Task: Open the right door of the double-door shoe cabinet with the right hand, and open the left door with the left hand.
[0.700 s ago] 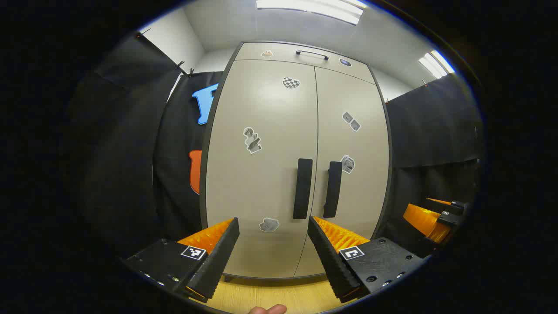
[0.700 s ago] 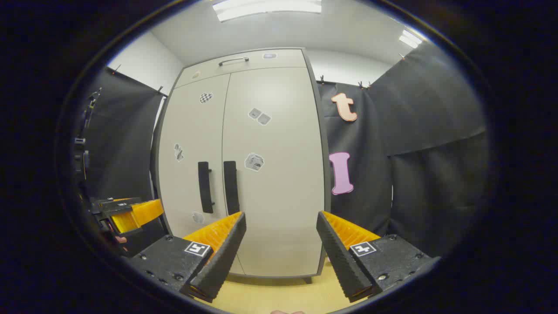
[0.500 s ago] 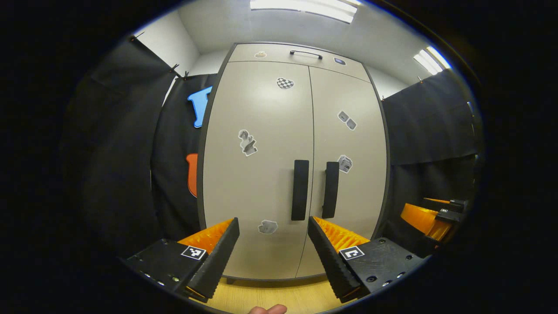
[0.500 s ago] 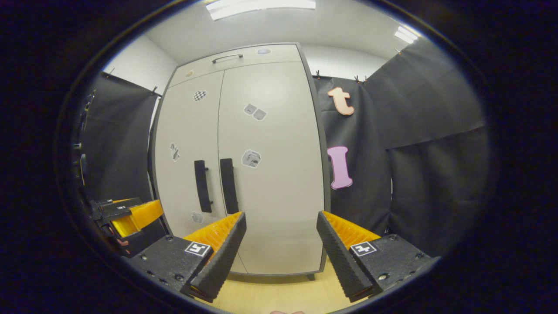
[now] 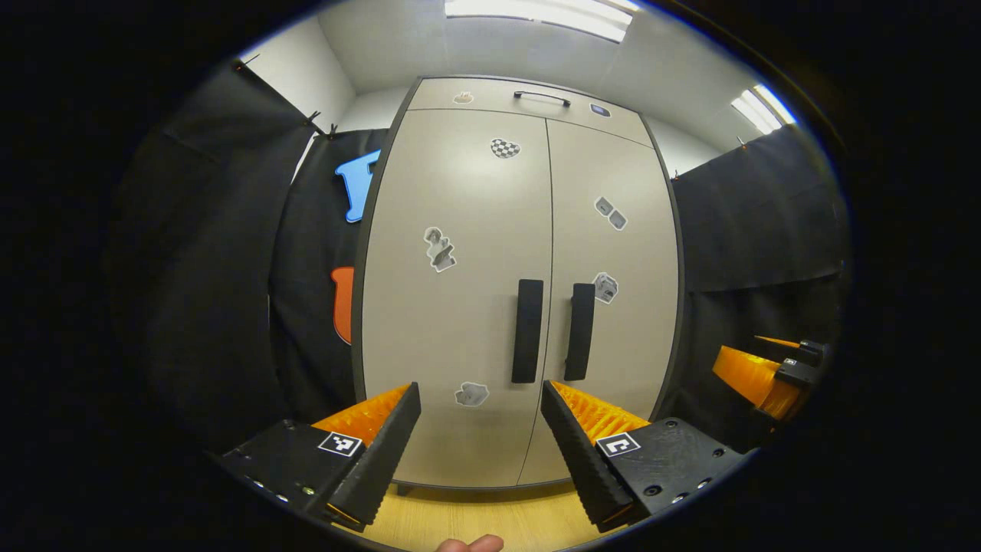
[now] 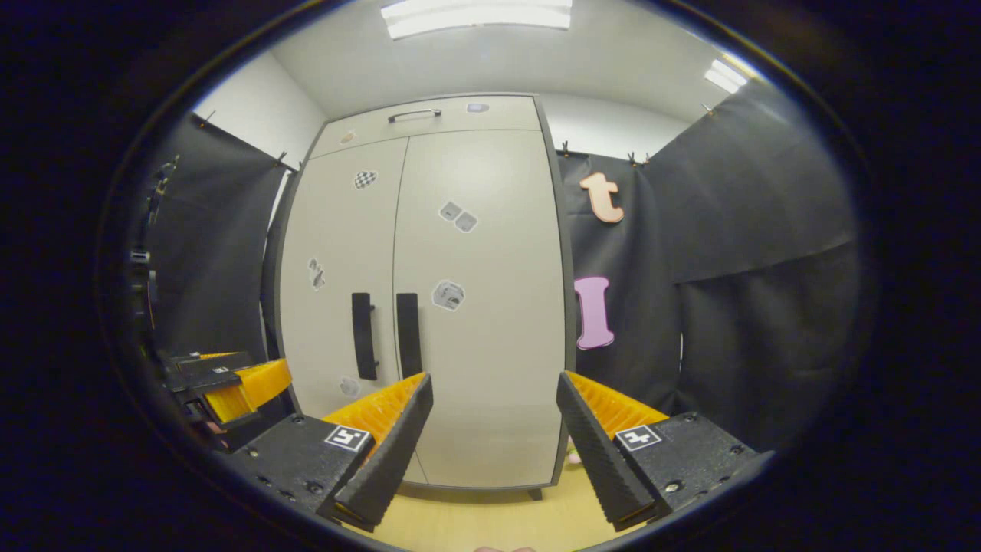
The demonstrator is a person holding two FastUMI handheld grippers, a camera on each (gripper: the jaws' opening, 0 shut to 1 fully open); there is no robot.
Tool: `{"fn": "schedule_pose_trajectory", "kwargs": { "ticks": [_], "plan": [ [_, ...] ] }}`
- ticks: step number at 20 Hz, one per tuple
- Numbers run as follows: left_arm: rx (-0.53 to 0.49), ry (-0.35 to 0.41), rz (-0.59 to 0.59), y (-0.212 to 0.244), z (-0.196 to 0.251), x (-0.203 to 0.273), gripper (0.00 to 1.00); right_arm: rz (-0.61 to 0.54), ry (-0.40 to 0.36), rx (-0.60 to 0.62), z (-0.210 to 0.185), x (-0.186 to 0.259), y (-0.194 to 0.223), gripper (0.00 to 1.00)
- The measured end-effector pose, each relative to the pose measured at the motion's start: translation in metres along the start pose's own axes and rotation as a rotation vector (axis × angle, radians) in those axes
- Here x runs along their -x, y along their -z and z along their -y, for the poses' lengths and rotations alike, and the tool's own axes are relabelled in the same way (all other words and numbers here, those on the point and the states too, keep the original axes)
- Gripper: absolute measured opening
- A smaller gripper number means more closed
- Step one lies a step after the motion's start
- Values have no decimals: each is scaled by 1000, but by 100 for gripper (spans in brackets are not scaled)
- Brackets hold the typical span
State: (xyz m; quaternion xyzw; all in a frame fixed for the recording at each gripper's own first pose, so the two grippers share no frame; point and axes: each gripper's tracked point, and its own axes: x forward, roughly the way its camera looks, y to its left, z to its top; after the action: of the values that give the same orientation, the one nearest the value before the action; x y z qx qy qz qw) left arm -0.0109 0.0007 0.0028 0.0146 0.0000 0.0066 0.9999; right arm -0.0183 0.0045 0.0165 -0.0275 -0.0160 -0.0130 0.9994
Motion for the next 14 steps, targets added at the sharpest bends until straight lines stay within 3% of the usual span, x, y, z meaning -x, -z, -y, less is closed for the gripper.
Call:
{"fn": "schedule_pose_trajectory", "kwargs": {
  "ticks": [14],
  "plan": [
    [-13,49,18,-7,21,6,95,-2,26,-18,13,6,1,100]
  ]
}}
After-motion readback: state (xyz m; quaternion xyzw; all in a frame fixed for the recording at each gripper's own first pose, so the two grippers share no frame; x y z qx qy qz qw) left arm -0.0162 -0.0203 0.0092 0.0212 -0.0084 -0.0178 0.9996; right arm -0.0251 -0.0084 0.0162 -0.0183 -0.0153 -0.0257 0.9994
